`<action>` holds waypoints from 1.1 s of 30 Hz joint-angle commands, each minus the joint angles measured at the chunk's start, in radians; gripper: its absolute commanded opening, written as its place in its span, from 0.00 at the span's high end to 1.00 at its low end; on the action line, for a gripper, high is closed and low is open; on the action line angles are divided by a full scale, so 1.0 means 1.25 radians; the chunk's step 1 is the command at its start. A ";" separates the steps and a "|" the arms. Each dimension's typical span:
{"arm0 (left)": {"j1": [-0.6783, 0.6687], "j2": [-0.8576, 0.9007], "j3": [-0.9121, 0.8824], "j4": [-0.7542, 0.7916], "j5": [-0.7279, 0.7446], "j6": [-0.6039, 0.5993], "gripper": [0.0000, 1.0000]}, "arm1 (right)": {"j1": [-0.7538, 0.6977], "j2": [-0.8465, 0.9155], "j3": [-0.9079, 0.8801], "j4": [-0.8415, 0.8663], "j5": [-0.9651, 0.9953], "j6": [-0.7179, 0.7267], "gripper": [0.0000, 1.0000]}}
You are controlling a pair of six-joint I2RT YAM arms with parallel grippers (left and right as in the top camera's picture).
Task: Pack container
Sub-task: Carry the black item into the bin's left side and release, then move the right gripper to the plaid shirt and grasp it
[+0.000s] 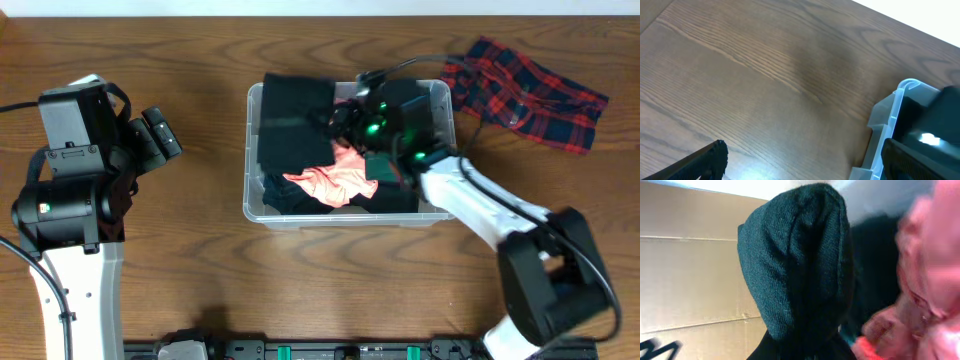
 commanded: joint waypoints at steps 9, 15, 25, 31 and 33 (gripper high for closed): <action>0.004 0.003 -0.002 0.000 -0.010 -0.007 0.02 | -0.067 -0.017 0.006 -0.147 -0.012 -0.168 0.51; 0.004 0.003 -0.002 0.000 -0.010 -0.007 0.02 | -0.176 -0.191 0.007 -0.366 0.035 -0.378 0.44; 0.004 0.003 -0.002 0.000 -0.010 -0.007 0.02 | -0.504 -0.412 0.007 -0.618 0.045 -0.561 0.23; 0.004 0.003 -0.002 0.000 -0.010 -0.007 0.02 | -0.711 -0.367 0.007 -0.724 0.184 -0.515 0.19; 0.004 0.003 -0.002 0.000 -0.010 -0.007 0.02 | -0.761 -0.331 0.007 -0.716 0.184 -0.513 0.17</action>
